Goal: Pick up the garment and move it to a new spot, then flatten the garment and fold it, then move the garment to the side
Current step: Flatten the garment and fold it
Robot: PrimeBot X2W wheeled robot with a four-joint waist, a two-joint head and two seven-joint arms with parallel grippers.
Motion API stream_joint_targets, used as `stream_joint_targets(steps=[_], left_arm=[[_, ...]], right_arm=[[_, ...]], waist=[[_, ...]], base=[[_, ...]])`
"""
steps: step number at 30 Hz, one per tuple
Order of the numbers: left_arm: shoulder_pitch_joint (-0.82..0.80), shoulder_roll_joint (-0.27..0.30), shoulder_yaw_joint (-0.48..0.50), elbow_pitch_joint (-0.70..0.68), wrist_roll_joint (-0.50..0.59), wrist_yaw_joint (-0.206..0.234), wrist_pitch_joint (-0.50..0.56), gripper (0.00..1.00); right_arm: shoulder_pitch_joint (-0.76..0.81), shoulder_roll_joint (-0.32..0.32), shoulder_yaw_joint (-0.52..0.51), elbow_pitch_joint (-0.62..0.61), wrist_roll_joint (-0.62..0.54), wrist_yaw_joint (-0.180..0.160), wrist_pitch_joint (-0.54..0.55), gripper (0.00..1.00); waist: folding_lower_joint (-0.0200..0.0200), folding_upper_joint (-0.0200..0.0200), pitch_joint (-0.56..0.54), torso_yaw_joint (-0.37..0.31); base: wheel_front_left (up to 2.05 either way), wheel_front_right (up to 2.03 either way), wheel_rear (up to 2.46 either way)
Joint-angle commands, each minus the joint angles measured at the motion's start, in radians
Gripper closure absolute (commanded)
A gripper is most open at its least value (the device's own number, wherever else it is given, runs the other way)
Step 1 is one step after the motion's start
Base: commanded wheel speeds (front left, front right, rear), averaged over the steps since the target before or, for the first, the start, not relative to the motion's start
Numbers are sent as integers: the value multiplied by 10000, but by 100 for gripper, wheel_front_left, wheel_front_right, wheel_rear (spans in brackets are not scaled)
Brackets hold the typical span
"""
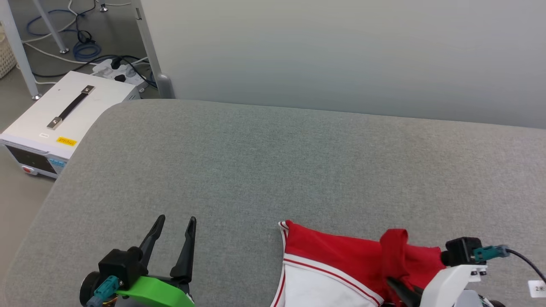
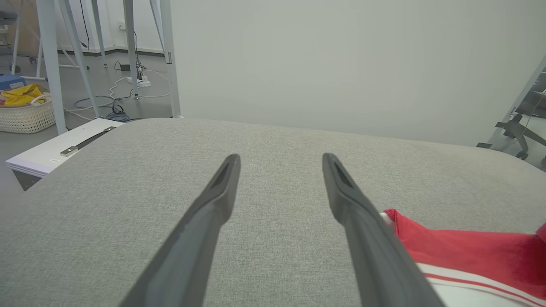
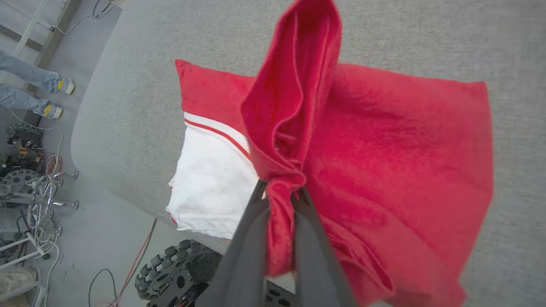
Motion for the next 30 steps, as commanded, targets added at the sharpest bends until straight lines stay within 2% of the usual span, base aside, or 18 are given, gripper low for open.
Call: stream_joint_targets(steps=[1,5,10,18,19,20,21,25,30], left_arm=[[105,-70,16,2,39,-56,-57,0],[86,-60,53,18,34,-61,-57,0],[48,-45,92,41,35,-65,-57,0],[-24,-47,47,102,32,-69,-57,0],[-25,-47,43,105,33,-70,-57,0],[-25,-48,36,108,33,-70,-57,0],[-21,-49,36,111,30,-70,-57,0],[11,-47,67,126,23,-71,-57,0],[91,-35,116,109,25,-71,-57,0]], right_arm=[[-170,144,159,34,33,-7,-9,100],[-461,361,776,431,303,-7,-299,100],[-919,376,1751,1423,1429,-7,-1439,100],[-1704,379,2712,3100,2027,-7,-2784,100],[-1787,379,2745,3284,2003,-7,-2917,88],[-1879,379,2816,3491,2003,-7,-3047,12],[-1939,379,2880,3630,2046,-7,-3141,0],[-2047,380,3543,3876,2437,-7,-3177,0],[-1961,380,4289,3550,3255,-7,-2737,0]], waist=[[0,0,-2,73],[0,0,24,201],[0,0,65,346],[0,0,87,526],[0,0,86,539],[0,0,81,552],[0,0,75,557],[0,0,31,527],[0,0,-102,381]], base=[[0,0,0],[0,0,0],[0,0,0],[0,0,0],[0,0,0],[0,0,0],[0,0,0],[0,0,0],[0,0,0]])
